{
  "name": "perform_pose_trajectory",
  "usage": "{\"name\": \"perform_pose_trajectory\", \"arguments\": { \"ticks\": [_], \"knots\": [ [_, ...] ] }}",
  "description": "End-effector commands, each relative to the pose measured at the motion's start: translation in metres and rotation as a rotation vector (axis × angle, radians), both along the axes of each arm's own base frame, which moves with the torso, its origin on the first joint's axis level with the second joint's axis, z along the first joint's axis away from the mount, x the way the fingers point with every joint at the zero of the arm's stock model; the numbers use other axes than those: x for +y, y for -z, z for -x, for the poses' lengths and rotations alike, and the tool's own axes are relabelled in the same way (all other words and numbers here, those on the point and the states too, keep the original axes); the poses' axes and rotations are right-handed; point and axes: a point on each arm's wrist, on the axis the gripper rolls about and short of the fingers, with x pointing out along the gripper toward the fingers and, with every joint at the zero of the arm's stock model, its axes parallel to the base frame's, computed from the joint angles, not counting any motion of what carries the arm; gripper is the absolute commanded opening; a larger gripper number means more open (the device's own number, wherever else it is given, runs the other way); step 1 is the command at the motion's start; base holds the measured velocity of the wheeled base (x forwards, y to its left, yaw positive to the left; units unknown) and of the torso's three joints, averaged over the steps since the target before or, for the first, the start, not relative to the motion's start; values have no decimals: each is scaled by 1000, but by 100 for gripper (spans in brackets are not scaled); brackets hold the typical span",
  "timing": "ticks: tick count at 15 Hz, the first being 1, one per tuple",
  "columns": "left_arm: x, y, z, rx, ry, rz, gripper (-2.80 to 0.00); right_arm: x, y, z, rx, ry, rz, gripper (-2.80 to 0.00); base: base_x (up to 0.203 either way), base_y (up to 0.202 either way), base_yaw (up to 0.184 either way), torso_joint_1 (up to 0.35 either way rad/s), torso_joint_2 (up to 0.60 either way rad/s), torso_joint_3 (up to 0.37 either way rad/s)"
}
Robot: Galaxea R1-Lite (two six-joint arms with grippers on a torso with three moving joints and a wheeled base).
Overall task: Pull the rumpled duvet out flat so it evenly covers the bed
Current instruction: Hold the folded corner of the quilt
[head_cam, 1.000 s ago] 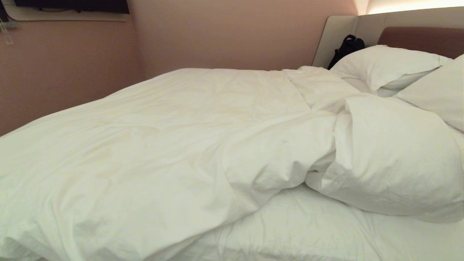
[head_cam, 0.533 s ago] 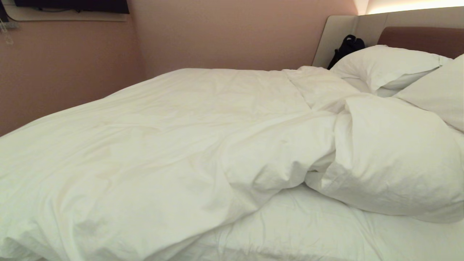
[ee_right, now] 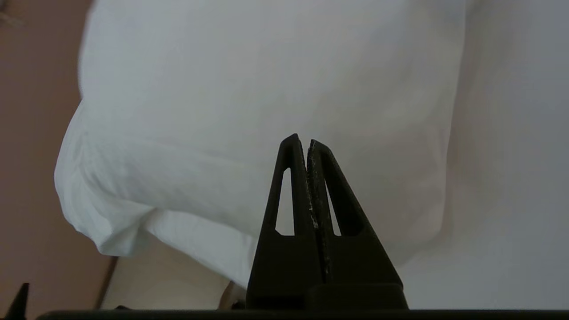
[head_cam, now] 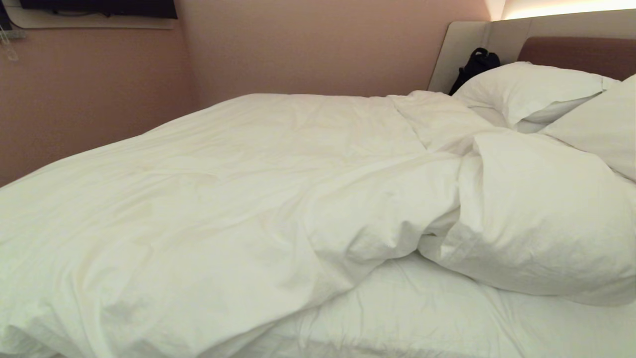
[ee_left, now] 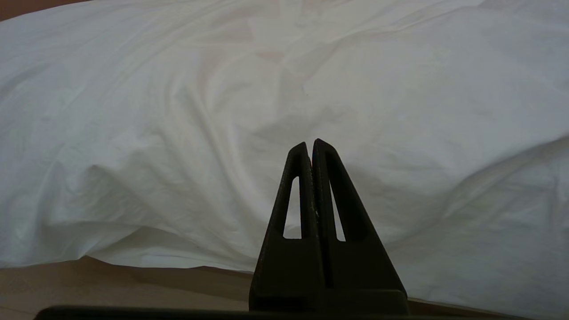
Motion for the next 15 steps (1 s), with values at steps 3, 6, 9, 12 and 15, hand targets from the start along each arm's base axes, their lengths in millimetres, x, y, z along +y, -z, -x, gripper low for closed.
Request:
{"name": "perform_pose_trajectory", "arguments": {
  "ticks": [3, 6, 9, 12, 15],
  "knots": [
    [0, 0, 0, -1, 0, 0, -280, 26, 8, 19, 89, 42, 58, -280, 0, 0, 0, 0, 0, 0],
    [0, 0, 0, -1, 0, 0, -280, 52, -4, 37, 70, 59, 84, -280, 0, 0, 0, 0, 0, 0],
    [0, 0, 0, -1, 0, 0, -280, 60, -20, 42, 161, 194, 22, -280, 0, 0, 0, 0, 0, 0],
    [0, 0, 0, -1, 0, 0, -280, 74, -32, 44, 269, 337, 62, -280, 0, 0, 0, 0, 0, 0],
    [0, 0, 0, -1, 0, 0, -280, 81, -28, 30, 398, 444, 94, -280, 0, 0, 0, 0, 0, 0]
  ]
}}
